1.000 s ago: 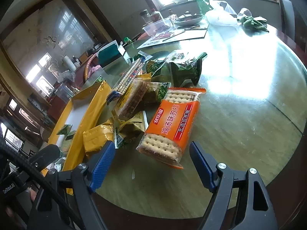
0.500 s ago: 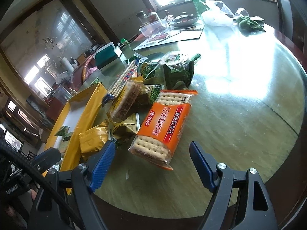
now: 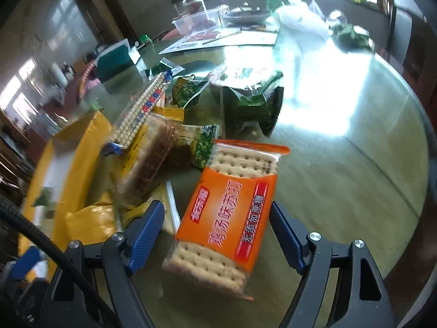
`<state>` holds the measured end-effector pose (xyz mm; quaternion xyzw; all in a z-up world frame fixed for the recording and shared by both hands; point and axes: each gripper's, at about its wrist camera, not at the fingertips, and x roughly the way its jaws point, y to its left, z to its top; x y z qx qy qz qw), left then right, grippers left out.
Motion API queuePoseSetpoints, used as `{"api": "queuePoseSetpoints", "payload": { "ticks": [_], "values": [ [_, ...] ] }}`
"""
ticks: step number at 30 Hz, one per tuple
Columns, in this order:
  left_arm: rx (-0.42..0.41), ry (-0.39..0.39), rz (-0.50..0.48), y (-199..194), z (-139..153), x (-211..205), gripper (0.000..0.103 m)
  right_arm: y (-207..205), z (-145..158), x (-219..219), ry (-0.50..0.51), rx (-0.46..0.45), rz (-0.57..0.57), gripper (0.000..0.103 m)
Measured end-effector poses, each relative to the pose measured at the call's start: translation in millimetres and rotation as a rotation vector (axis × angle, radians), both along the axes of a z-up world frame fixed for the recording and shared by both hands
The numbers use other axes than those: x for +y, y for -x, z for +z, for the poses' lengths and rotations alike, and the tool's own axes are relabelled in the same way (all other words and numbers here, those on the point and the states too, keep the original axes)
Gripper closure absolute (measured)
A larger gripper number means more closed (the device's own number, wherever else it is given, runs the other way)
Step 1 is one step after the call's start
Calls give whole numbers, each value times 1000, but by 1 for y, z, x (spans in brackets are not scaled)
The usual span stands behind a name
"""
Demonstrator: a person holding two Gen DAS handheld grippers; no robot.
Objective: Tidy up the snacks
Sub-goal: 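Grasp the orange cracker pack with the right tool, then grasp the yellow foil packet with the left tool while the right tool holds the orange pack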
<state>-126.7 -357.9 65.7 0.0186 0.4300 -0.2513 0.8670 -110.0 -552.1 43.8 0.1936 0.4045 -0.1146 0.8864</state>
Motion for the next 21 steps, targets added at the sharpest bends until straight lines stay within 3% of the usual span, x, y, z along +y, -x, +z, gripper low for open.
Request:
{"api": "queuePoseSetpoints", "payload": {
  "ticks": [1, 7, 18, 21],
  "values": [
    [-2, 0, 2, 0, 0, 1, 16, 1, 0, 2, 29, 7, 0, 36],
    [3, -15, 5, -2, 0, -2, 16, 21, -4, 0, 100, 12, 36, 44],
    [-49, -112, -24, -18, 7, -16, 16, 59, -8, -9, 96, -38, 57, 47],
    [-17, -141, -72, -30, 2, -25, 16, 61, -8, -10, 85, -44, 61, 46]
  ]
}}
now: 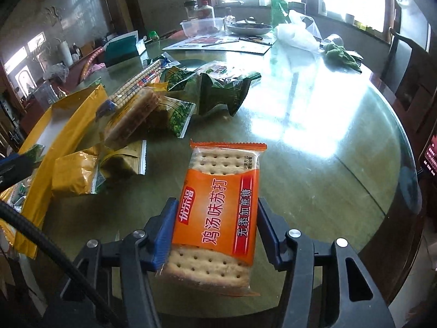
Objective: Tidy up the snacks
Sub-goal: 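Grasp the yellow foil packet with the left tool while the right tool holds the orange pack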
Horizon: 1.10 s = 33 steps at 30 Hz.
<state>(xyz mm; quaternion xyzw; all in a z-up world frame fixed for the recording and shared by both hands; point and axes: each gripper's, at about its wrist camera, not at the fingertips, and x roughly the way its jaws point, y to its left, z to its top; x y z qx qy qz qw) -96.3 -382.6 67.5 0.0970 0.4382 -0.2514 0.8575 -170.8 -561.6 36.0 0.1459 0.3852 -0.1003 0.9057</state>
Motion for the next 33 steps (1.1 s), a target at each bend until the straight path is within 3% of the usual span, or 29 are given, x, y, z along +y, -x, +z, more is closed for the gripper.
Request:
{"api": "queuePoseSetpoints", "payload": {
  "ticks": [7, 14, 20, 23, 26, 29, 33],
  "values": [
    [61, -116, -145, -21, -21, -42, 16, -1, 0, 2, -22, -2, 2, 46],
    [108, -223, -192, -27, -43, -59, 16, 3, -1, -2, -53, -12, 10, 46],
    [148, -238, -291, -4, -45, -55, 16, 5, -1, -1, -50, -11, 12, 46],
    [182, -199, -320, 10, -44, -50, 16, 5, -1, -1, -53, -16, 5, 46],
    [170, -167, -249, 10, -42, -42, 16, 5, -1, -1, -53, -18, 0, 46],
    [131, -183, -155, 4, -46, -39, 16, 5, -1, -1, -52, -16, -7, 46],
    [74, -219, -172, 14, -51, -44, 16, 6, -1, 0, -46, -12, -6, 46]
  ]
}}
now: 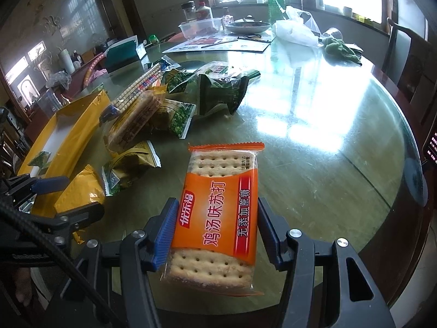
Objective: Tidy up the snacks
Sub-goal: 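Grasp the yellow foil packet with the left tool while the right tool holds the orange pack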
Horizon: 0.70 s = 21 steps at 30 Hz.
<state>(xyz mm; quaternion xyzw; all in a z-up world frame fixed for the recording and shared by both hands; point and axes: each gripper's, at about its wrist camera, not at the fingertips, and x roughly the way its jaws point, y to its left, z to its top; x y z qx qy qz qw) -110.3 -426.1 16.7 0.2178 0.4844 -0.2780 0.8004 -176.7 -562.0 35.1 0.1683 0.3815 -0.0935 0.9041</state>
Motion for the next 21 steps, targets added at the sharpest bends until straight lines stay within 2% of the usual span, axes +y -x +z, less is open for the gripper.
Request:
{"api": "queuePoseSetpoints", "payload": {
  "ticks": [4, 6, 8, 14, 21],
  "values": [
    [10, 23, -40, 9, -5, 0, 27, 0, 0, 3, 18, 5, -2, 46],
    [9, 40, -44, 10, -4, 2, 36, -2, 0, 5, 38, 12, -4, 46],
    [28, 58, -39, 10, -2, 6, 52, -3, 0, 7, 55, 17, -4, 46],
    [46, 77, 4, 9, 0, 16, 54, -4, 0, 9, 77, 25, -5, 46],
    [89, 191, 55, 14, 11, 34, 55, 2, 0, 6, 29, -3, -6, 49]
  ]
}}
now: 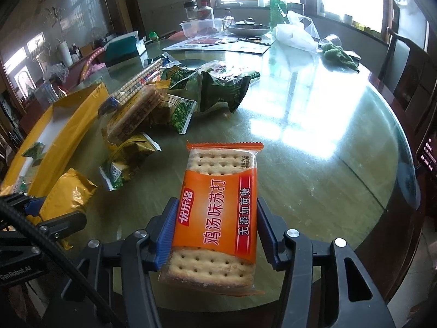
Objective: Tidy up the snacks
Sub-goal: 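Carry the yellow foil packet and orange cracker pack over the tray with both tools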
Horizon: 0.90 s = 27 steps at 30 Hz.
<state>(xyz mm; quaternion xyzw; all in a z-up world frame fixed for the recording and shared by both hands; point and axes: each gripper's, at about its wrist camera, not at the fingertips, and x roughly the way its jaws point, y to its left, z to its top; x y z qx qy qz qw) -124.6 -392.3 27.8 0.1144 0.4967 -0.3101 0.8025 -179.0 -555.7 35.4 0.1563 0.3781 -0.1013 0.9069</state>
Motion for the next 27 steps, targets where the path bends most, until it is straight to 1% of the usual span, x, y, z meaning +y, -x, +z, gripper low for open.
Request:
{"api": "queuePoseSetpoints", "payload": {
  "ticks": [3, 5, 8, 11, 14, 19, 22, 27],
  "values": [
    [8, 55, 25, -1, 5, 8, 55, 4, 0, -1, -33, -20, -2, 49],
    [7, 71, 33, -1, 7, 11, 55, 9, 1, -4, -76, -49, -3, 49],
    [11, 112, 47, 0, 14, 18, 55, 15, 8, -1, -87, -94, -14, 49],
    [8, 149, 60, 1, 21, 24, 55, 20, 20, 4, -99, -153, -1, 49],
    [-21, 214, 110, 2, 33, 36, 55, 23, 30, 12, -103, -200, 10, 49],
    [-60, 325, 187, 2, 59, 71, 55, 26, 49, 27, -170, -285, 73, 49],
    [-88, 351, 235, -1, 67, 92, 55, 21, 62, 42, -179, -322, 121, 49],
    [-109, 354, 335, -15, 71, 127, 55, 0, 77, 67, -214, -351, 217, 49]
  ]
}}
